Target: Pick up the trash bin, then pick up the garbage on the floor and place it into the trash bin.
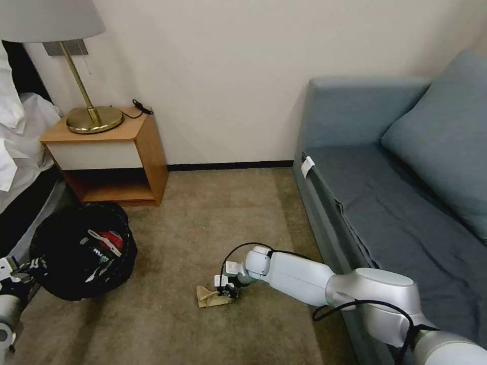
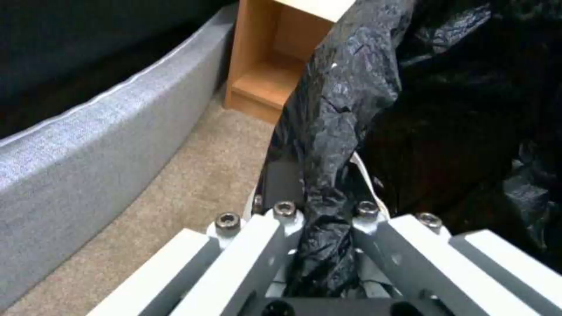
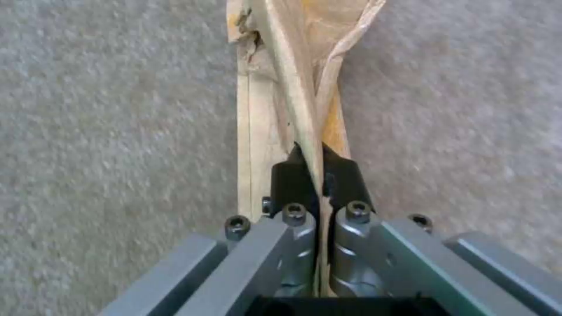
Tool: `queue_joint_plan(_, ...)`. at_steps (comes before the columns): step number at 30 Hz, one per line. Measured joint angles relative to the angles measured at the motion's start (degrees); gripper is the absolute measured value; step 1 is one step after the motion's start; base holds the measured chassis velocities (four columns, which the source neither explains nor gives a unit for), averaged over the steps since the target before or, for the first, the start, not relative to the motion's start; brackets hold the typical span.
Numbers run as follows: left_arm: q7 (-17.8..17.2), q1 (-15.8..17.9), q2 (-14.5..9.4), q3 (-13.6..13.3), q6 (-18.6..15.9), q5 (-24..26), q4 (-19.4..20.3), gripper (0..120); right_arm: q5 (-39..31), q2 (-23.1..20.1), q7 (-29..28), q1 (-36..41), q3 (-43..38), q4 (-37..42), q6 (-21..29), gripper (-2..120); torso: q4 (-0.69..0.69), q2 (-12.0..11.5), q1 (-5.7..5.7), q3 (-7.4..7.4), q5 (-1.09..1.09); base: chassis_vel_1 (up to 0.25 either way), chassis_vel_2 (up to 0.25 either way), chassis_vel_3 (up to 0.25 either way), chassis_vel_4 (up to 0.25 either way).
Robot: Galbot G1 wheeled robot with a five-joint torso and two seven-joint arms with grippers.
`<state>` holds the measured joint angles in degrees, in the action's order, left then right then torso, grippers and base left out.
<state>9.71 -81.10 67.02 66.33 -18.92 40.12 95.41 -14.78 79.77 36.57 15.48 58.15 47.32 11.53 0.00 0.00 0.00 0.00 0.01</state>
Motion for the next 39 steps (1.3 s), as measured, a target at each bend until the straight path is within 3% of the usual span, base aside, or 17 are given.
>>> queue_joint_plan(7,-0.1,-0.4,0.0,0.1,-0.1,0.0,0.4,1,0.7,-4.2,-2.0,-1.0,-5.9,6.1,0.7,0,0.0,0.0,0.0,0.0,0.0,0.0,0.0,0.0,0.0)
queue_joint_plan(14,-0.2,-0.7,0.4,0.1,-0.3,0.0,1.4,1,-0.9,-8.2,-6.6,-2.4,-18.2,14.9,2.1,0,-0.01,0.0,0.0,0.0,0.0,0.0,0.0,0.0,0.0)
queue_joint_plan(18,-0.4,-0.9,0.6,0.0,-0.4,0.1,1.7,1,-7.8,-9.0,-15.5,-4.3,-25.0,22.3,1.9,0,-0.01,0.0,0.0,0.0,-0.01,0.0,0.0,0.0,0.0)
queue_joint_plan(23,-0.7,-1.0,0.6,-0.1,-0.6,0.5,1.9,1,-14.3,-8.7,-23.1,-5.8,-24.5,29.1,-0.8,0,-0.01,0.0,0.0,0.0,-0.01,0.0,0.0,0.0,0.0)
queue_joint_plan(28,-1.3,-1.1,1.2,-0.5,-1.3,1.6,3.1,1,-18.1,-2.2,-44.7,-5.3,-19.5,33.2,-8.7,0,0.01,0.0,0.0,0.0,-0.02,0.0,0.0,0.0,0.0)
queue_joint_plan(29,-1.3,-1.1,1.2,-0.5,-1.3,1.6,3.1,1,-18.1,-2.2,-44.7,-5.3,-19.5,33.2,-8.7,0,0.01,0.0,0.0,0.0,-0.02,0.0,0.0,0.0,0.0)
queue_joint_plan(32,-1.6,-1.4,1.7,-1.0,-1.7,1.9,3.9,1,-17.8,3.6,-51.0,-4.6,-17.5,32.2,-14.3,0,0.02,0.0,0.0,0.0,-0.02,0.0,0.0,0.0,0.0)
queue_joint_plan(39,-1.7,-1.7,2.6,-1.7,-1.7,1.8,4.4,1,-15.2,10.5,-51.7,-5.3,-14.3,30.6,-20.0,0,0.01,0.0,0.0,0.0,-0.03,0.0,0.0,0.0,0.0)
